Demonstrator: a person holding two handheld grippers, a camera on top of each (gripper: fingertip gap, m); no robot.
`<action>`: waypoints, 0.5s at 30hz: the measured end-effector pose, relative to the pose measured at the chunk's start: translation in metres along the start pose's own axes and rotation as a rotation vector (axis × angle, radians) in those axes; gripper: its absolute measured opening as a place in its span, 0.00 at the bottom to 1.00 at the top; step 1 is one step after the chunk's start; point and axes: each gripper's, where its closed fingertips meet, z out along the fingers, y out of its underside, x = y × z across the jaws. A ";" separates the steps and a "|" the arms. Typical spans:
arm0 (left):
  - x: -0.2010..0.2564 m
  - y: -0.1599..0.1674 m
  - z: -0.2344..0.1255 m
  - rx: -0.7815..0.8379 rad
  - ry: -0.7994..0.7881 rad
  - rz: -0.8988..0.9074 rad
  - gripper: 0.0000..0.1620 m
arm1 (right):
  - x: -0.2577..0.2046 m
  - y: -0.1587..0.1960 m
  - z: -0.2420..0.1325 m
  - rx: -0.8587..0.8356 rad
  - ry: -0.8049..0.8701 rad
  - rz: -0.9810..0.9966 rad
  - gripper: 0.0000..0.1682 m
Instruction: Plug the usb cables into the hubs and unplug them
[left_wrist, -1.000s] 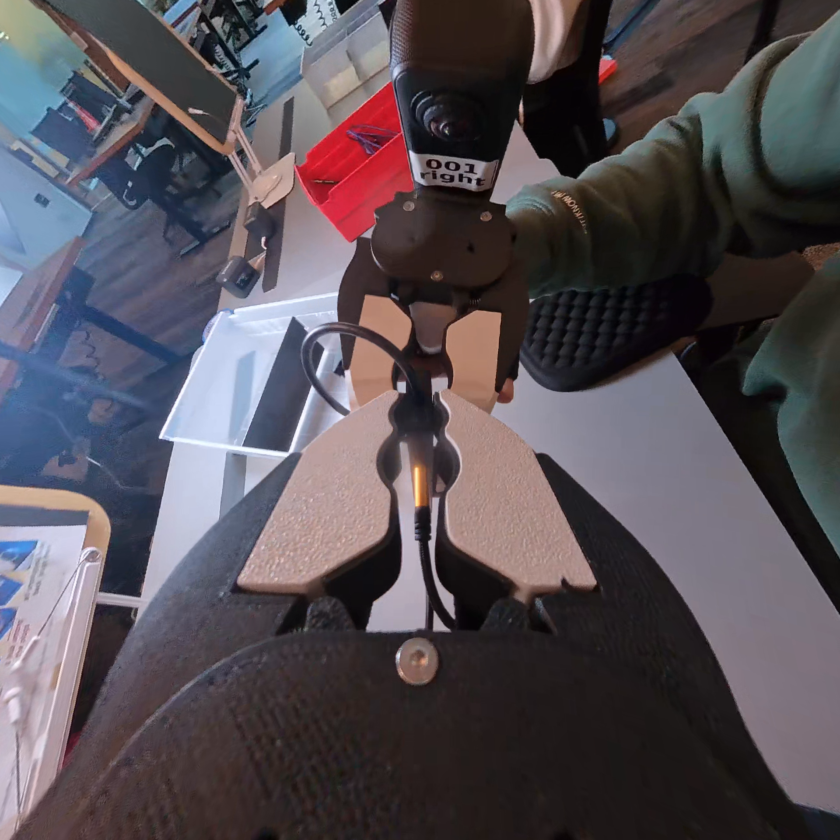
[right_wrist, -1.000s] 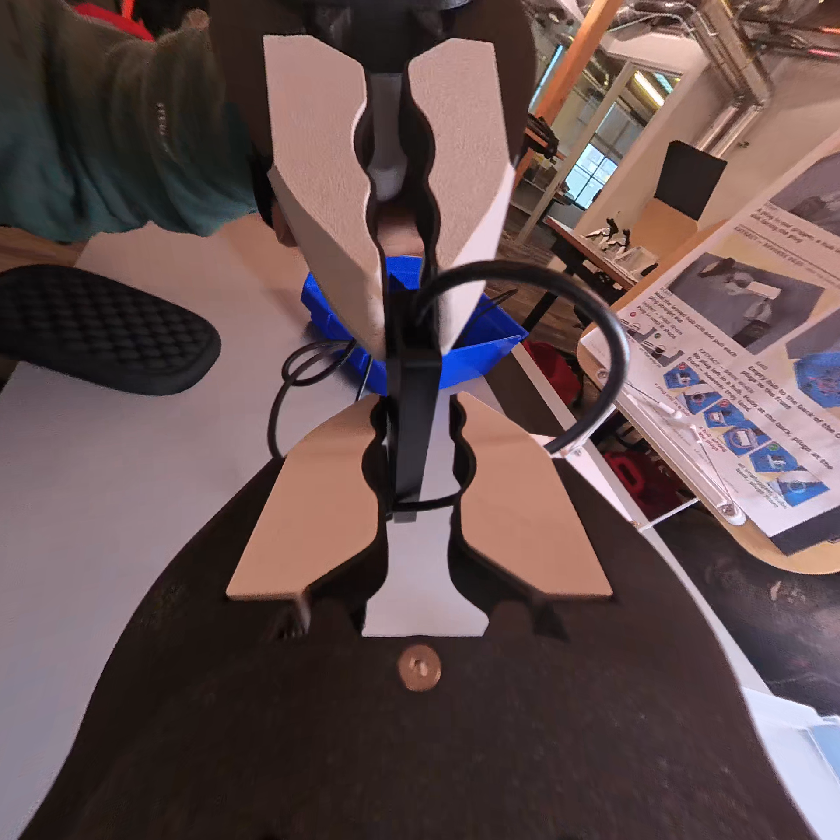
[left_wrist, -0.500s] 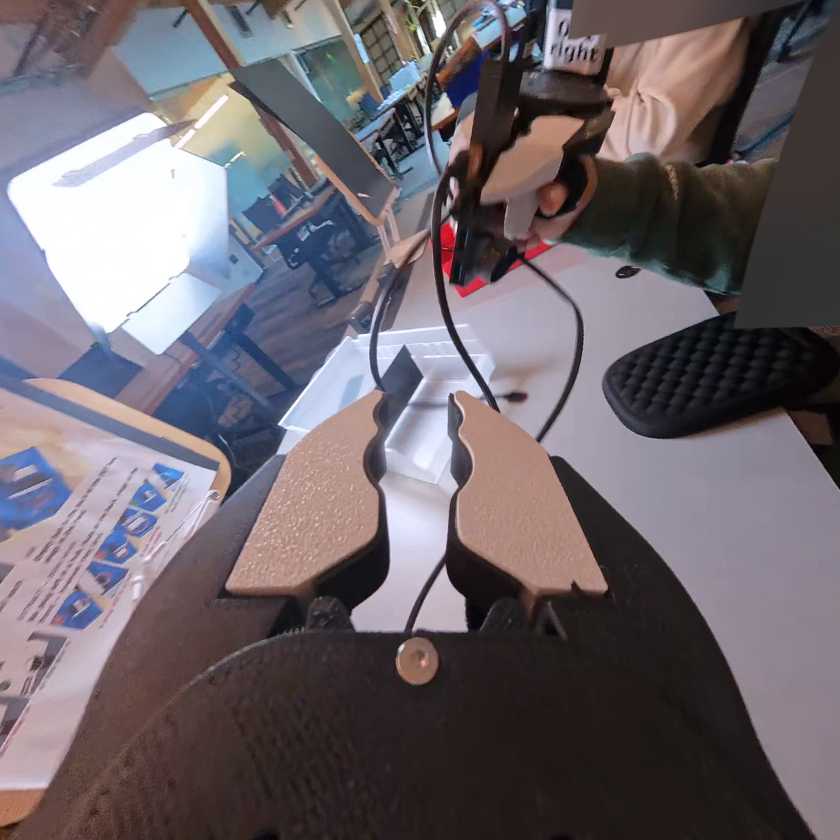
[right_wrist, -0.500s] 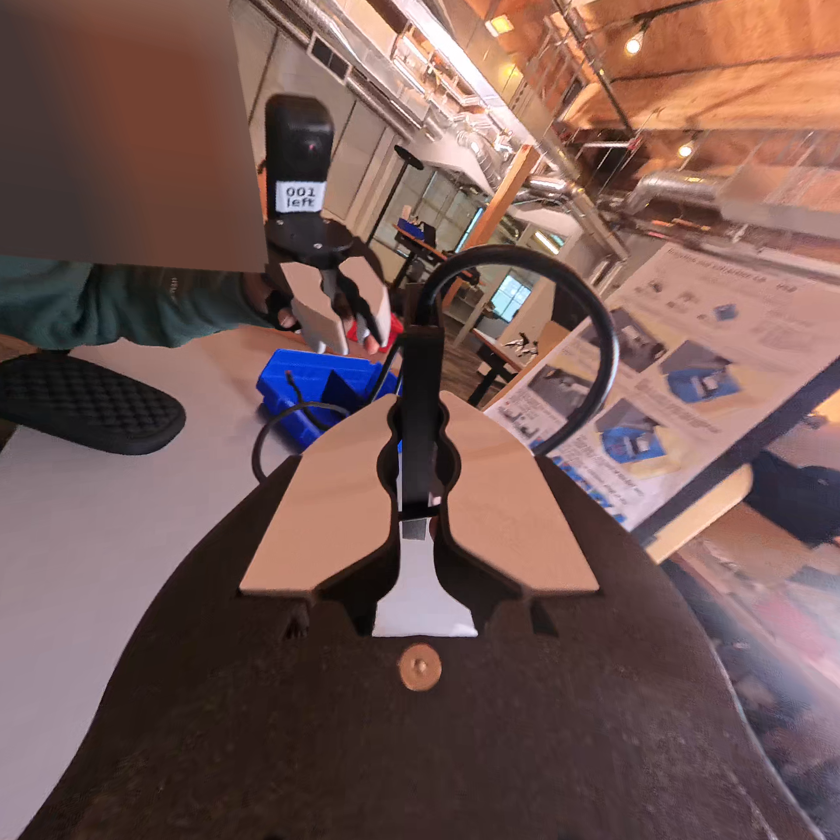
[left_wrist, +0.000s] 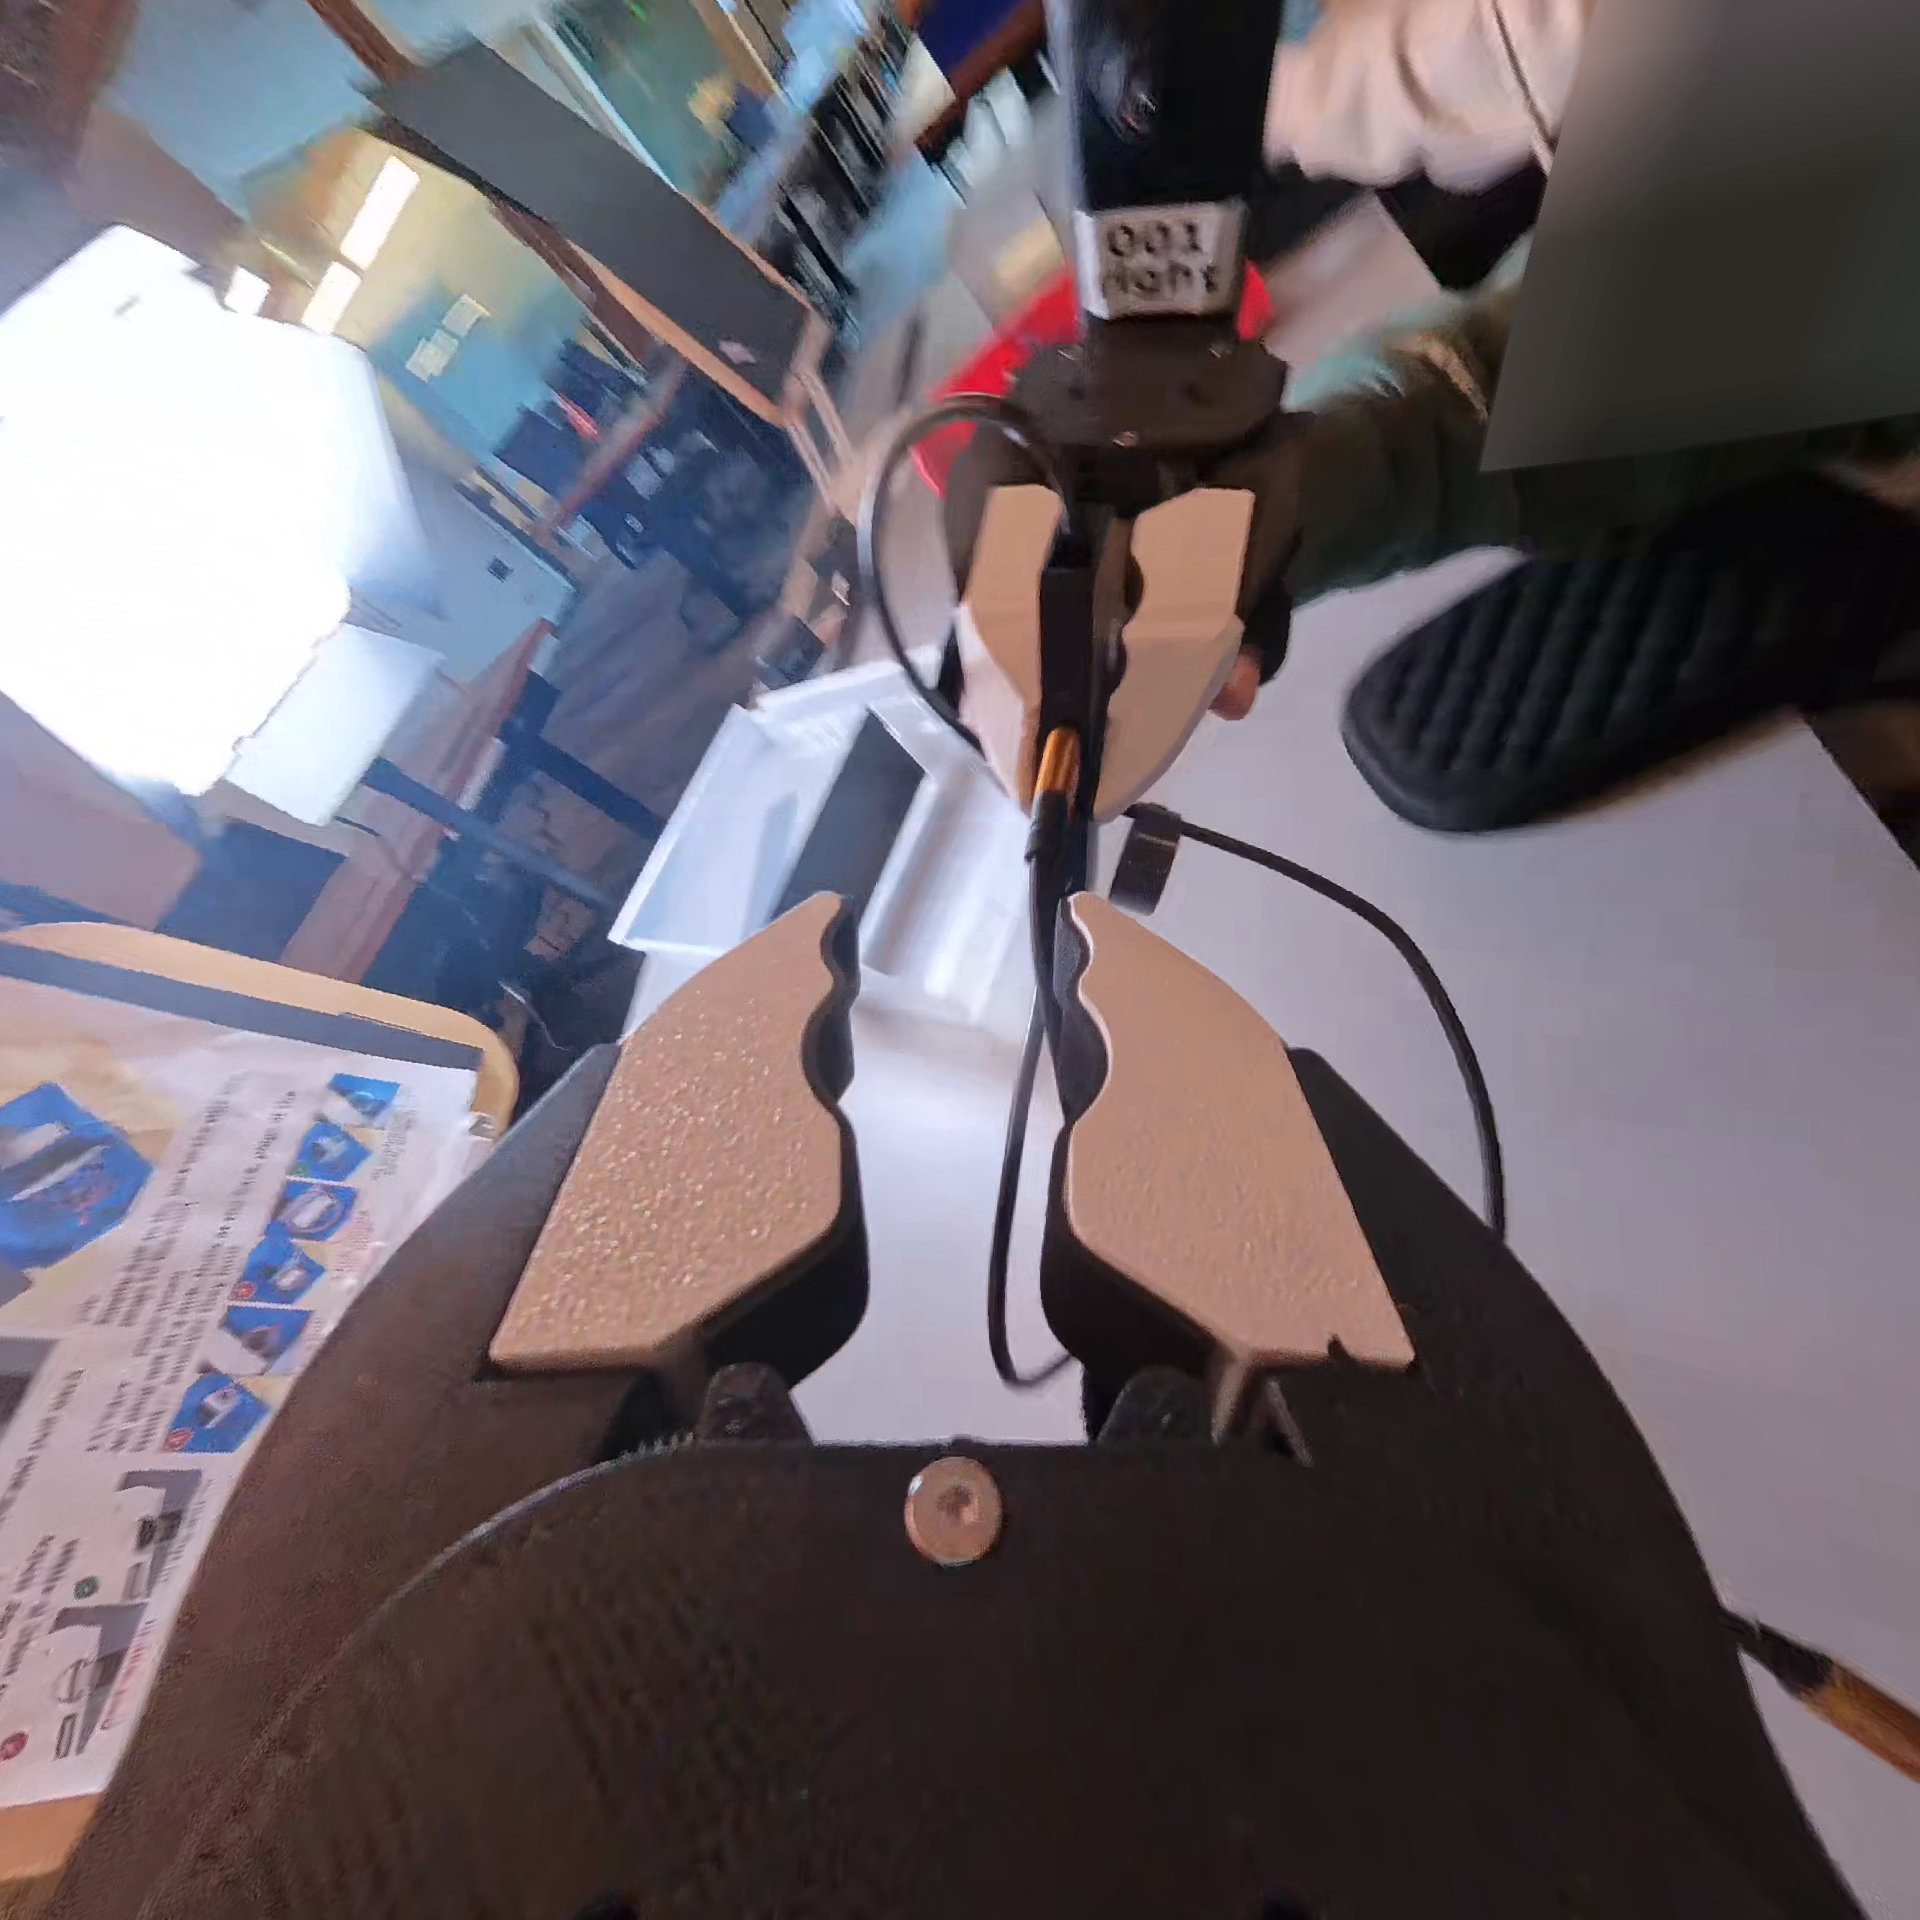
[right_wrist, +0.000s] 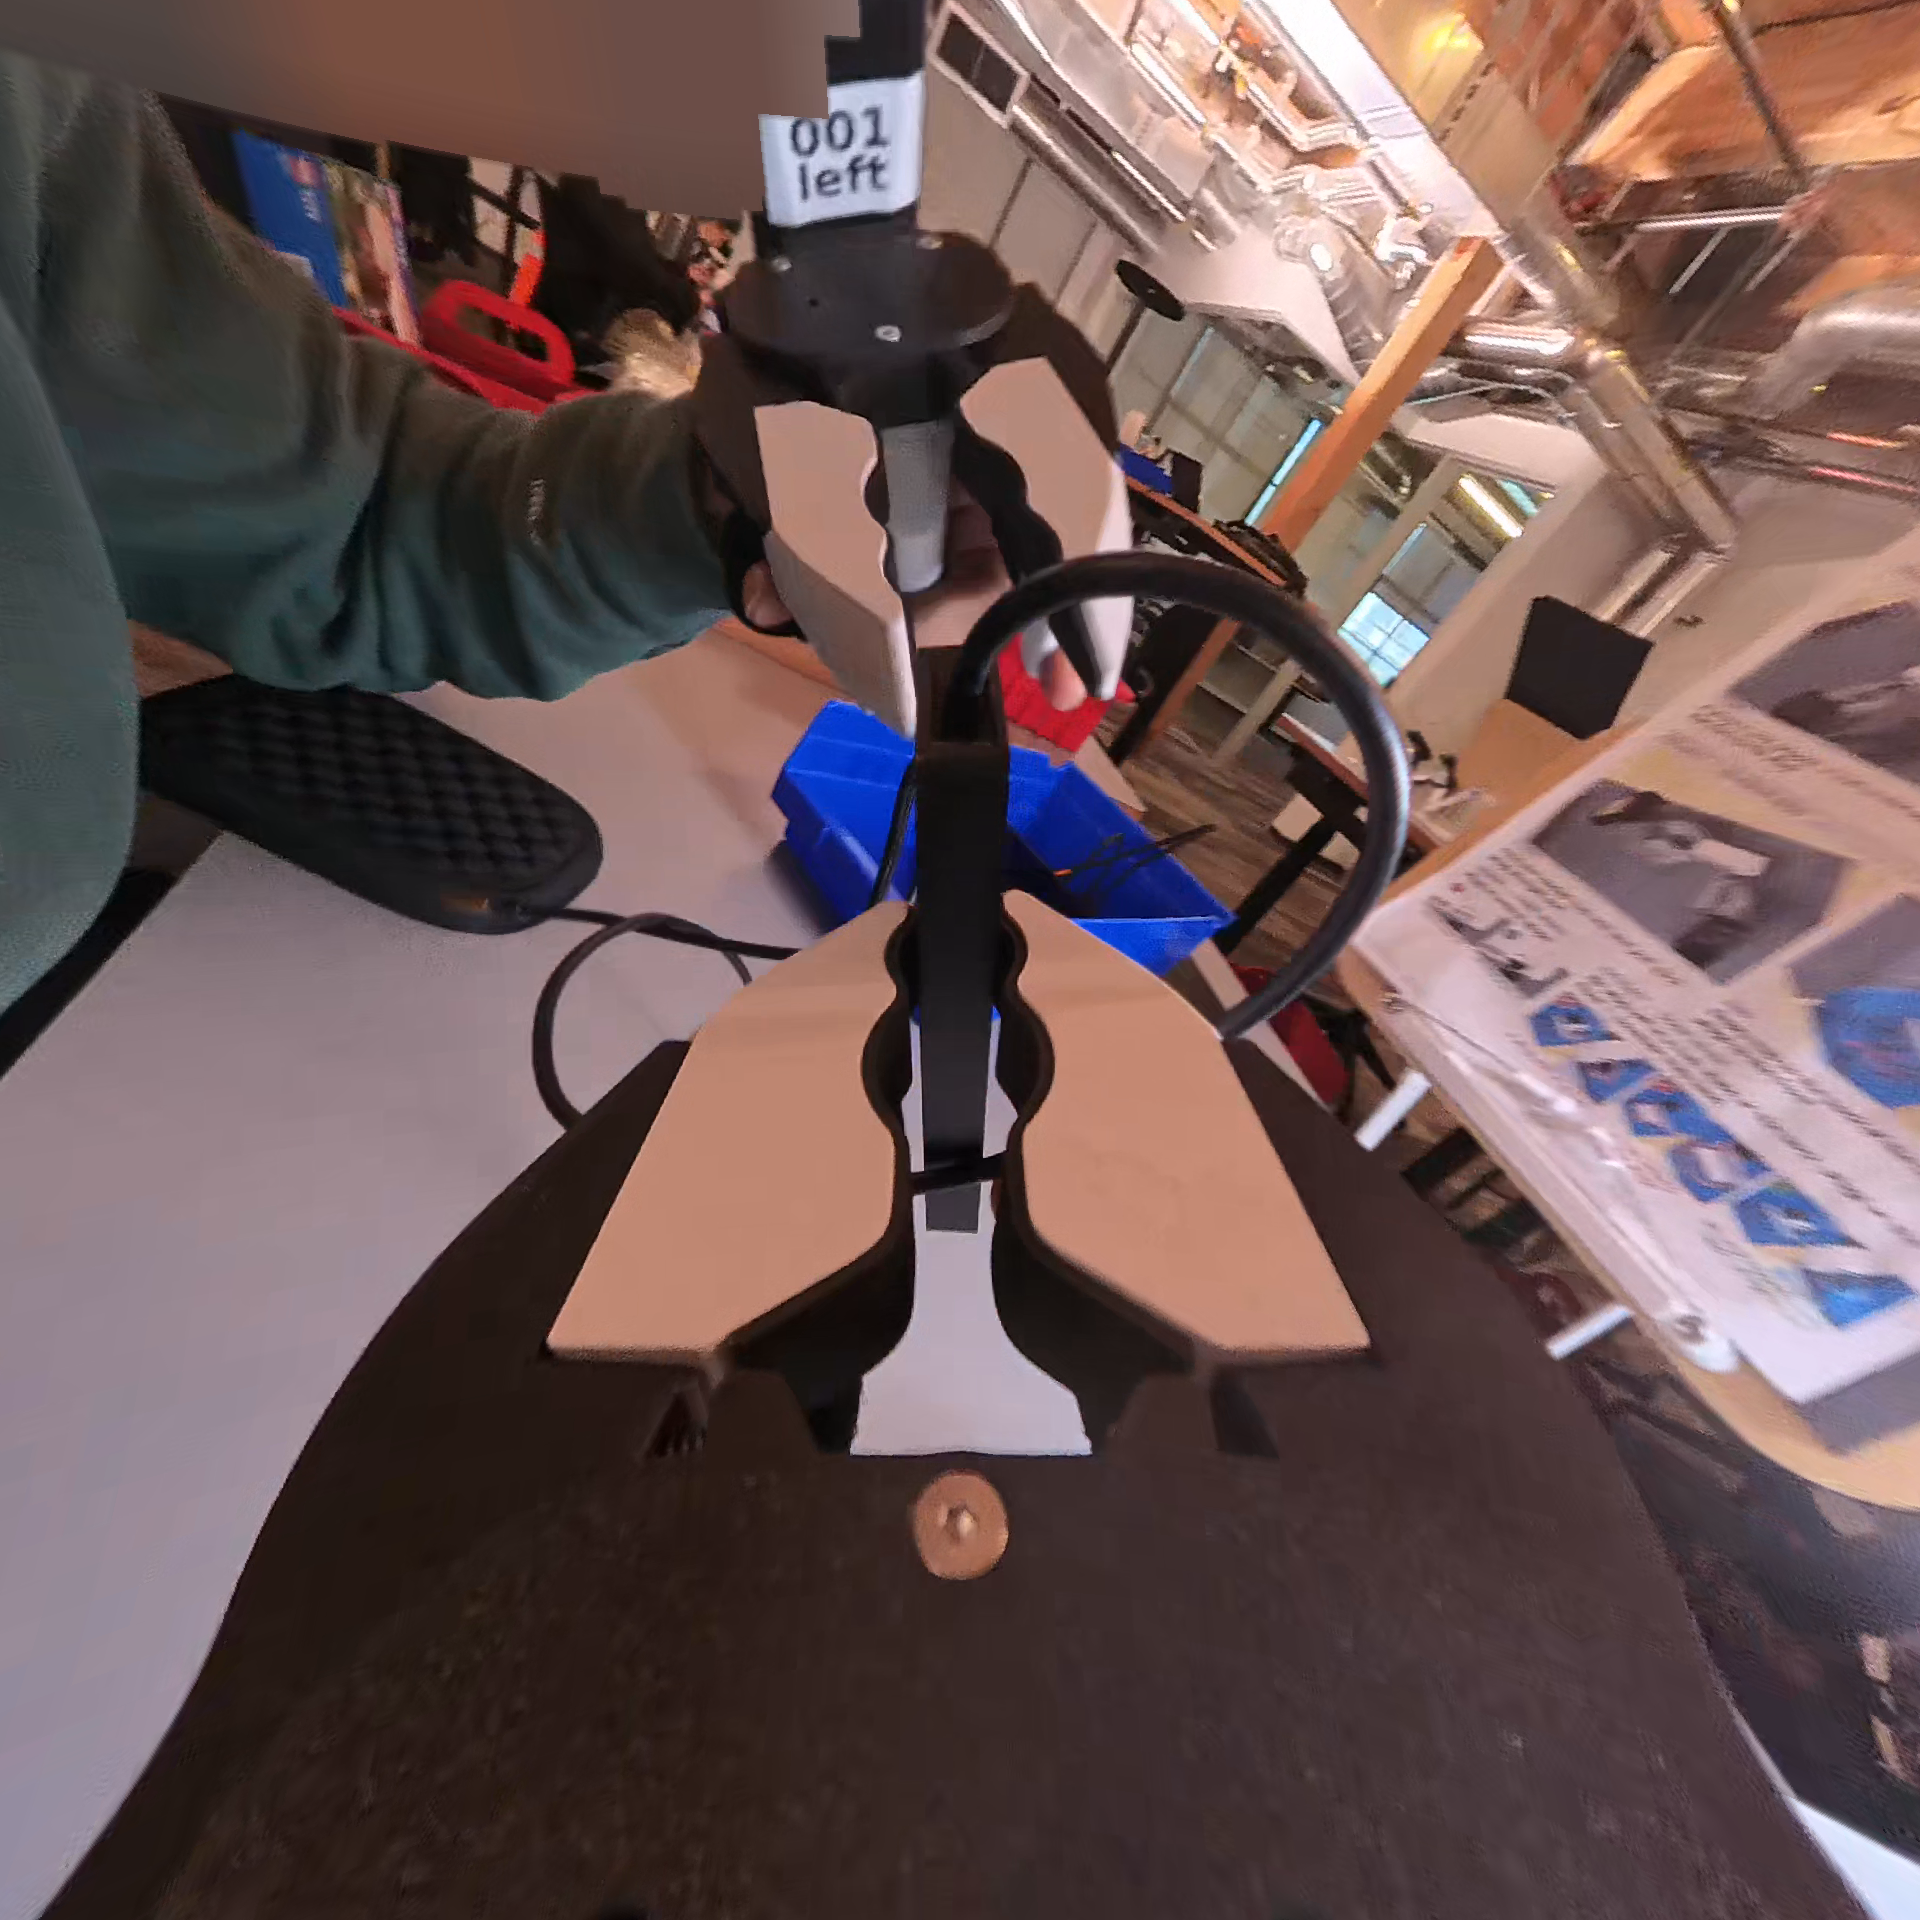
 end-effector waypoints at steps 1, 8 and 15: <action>0.010 0.009 0.006 -0.048 0.037 0.016 0.22 | -0.008 0.007 0.008 -0.002 -0.019 0.000 0.07; 0.052 0.061 0.029 -0.199 0.153 0.060 0.04 | -0.031 0.048 0.034 -0.069 -0.057 -0.011 0.07; 0.066 0.092 0.037 -0.239 0.174 -0.059 0.05 | -0.039 0.077 0.036 -0.182 -0.043 -0.021 0.10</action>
